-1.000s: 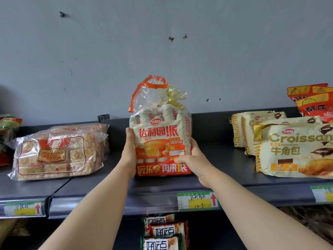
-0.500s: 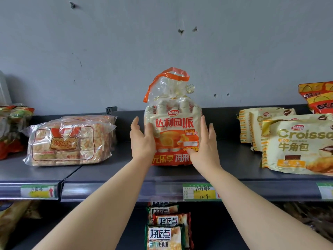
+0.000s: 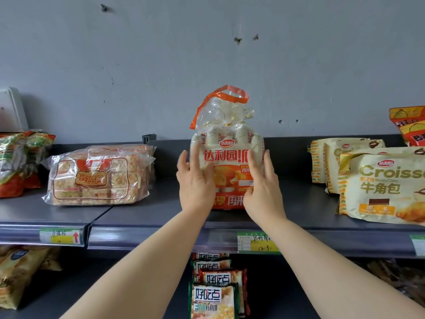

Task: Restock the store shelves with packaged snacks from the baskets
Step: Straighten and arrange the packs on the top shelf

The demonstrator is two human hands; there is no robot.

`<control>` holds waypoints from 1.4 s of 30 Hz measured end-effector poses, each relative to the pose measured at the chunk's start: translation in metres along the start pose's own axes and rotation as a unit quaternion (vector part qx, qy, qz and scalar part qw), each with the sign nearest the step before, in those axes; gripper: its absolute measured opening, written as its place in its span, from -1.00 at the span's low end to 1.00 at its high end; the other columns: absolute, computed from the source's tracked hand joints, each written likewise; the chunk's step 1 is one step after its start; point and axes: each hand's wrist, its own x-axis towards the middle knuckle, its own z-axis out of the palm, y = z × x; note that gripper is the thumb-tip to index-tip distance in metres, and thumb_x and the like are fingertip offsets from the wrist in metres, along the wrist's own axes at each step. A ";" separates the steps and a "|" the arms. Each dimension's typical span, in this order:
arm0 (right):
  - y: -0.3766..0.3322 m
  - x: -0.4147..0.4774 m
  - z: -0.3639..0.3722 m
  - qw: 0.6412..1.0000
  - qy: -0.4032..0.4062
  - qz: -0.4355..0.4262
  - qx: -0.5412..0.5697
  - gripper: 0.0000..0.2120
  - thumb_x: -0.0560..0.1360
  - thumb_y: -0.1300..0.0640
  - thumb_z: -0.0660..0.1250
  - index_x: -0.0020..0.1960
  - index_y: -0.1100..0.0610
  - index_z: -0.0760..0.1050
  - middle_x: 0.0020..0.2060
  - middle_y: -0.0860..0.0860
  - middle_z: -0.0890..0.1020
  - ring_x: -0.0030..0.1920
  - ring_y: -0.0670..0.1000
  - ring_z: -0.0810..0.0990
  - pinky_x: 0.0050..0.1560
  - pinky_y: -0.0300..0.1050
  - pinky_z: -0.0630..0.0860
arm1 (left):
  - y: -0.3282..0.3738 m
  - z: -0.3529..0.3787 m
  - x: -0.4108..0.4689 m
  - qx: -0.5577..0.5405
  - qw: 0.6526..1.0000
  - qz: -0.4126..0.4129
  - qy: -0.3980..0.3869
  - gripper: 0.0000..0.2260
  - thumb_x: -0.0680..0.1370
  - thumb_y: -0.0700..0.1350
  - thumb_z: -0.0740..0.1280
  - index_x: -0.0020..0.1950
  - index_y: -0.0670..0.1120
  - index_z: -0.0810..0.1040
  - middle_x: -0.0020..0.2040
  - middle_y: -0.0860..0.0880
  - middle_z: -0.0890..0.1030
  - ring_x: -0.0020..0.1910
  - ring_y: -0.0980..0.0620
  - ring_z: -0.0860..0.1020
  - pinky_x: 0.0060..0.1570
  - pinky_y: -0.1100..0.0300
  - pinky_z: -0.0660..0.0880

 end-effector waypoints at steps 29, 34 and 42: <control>-0.024 -0.032 -0.055 0.986 -0.054 0.154 -0.041 -0.31 0.55 0.25 0.30 0.58 0.00 0.07 0.58 0.04 -0.02 0.56 0.11 0.04 0.44 0.17 0.29 | 0.031 -0.055 -0.008 0.132 0.975 -0.034 -0.177 -0.24 0.49 -0.36 0.14 0.57 0.22 0.04 0.58 -0.01 0.07 0.43 -0.16 0.28 0.16 -0.08 0.50; -0.023 -0.056 -0.075 0.986 -0.057 0.150 -0.043 -0.41 0.56 0.30 0.24 0.53 0.03 0.21 0.56 0.04 0.13 0.53 0.08 0.17 0.43 0.02 0.29 | 0.044 -0.063 -0.020 0.118 0.977 -0.042 -0.174 -0.41 0.51 -0.33 0.15 0.49 0.09 0.32 0.41 -0.07 0.39 0.22 -0.12 0.49 0.02 -0.02 0.57; -0.015 -0.073 -0.110 0.993 -0.051 0.109 -0.021 -0.67 0.59 0.21 0.22 0.30 -0.01 0.52 0.29 -0.05 0.55 0.27 0.01 0.51 0.20 -0.06 0.49 | 0.075 -0.064 -0.032 0.113 0.970 -0.010 -0.215 -0.80 0.63 -0.09 0.22 0.07 -0.04 0.63 -0.07 0.02 0.61 -0.23 0.09 0.52 -0.25 0.19 0.50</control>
